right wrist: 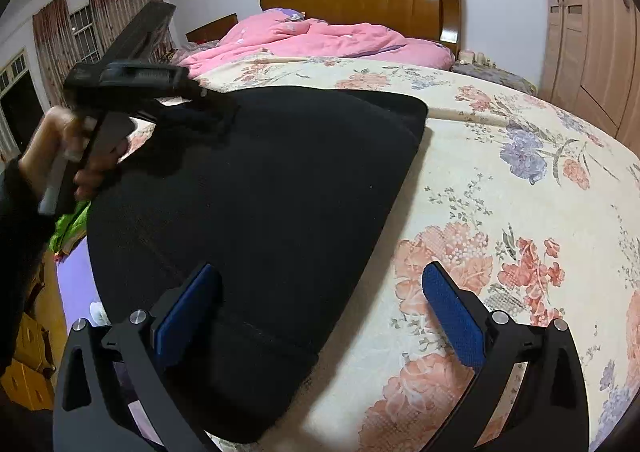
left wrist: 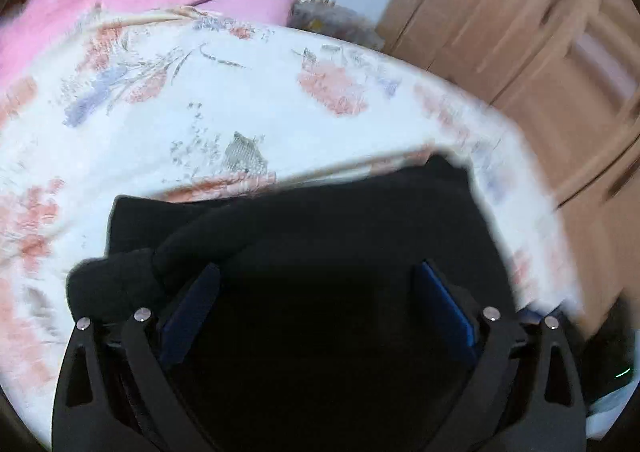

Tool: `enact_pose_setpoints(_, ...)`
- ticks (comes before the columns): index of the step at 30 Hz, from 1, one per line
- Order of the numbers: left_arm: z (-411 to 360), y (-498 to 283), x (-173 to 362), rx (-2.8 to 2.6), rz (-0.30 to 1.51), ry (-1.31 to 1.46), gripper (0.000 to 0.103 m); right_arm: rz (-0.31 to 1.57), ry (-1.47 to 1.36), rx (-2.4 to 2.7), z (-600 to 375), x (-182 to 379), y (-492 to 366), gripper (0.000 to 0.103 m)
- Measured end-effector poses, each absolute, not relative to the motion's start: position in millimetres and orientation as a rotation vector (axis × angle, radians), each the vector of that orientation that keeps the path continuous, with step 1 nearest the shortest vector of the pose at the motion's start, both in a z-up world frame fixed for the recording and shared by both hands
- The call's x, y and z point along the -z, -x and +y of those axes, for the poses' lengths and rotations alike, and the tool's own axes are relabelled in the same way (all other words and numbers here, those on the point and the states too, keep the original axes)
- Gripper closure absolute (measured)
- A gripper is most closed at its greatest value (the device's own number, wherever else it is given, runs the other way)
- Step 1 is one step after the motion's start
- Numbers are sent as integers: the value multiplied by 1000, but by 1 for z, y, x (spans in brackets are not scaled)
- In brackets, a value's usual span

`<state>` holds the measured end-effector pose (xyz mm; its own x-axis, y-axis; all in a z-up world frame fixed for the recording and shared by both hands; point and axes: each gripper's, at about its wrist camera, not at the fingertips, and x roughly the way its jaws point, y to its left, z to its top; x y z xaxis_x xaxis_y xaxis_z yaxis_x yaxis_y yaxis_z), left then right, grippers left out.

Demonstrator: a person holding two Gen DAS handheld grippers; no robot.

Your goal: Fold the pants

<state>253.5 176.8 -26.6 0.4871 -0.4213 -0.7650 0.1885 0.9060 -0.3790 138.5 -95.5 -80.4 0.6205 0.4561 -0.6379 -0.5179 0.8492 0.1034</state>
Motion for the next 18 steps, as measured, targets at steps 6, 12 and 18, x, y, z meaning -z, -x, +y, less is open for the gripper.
enact_pose_setpoints(6, 182, -235, 30, 396, 933, 282, 7, 700, 94, -532, -95, 78, -134, 5)
enact_pose_setpoints(12, 189, -234, 31, 428, 915, 331, 7, 519, 154, -512, -81, 51, -92, 5)
enact_pose_setpoints(18, 193, -234, 32, 448, 906, 355, 6, 679, 77, -587, -74, 95, -112, 5)
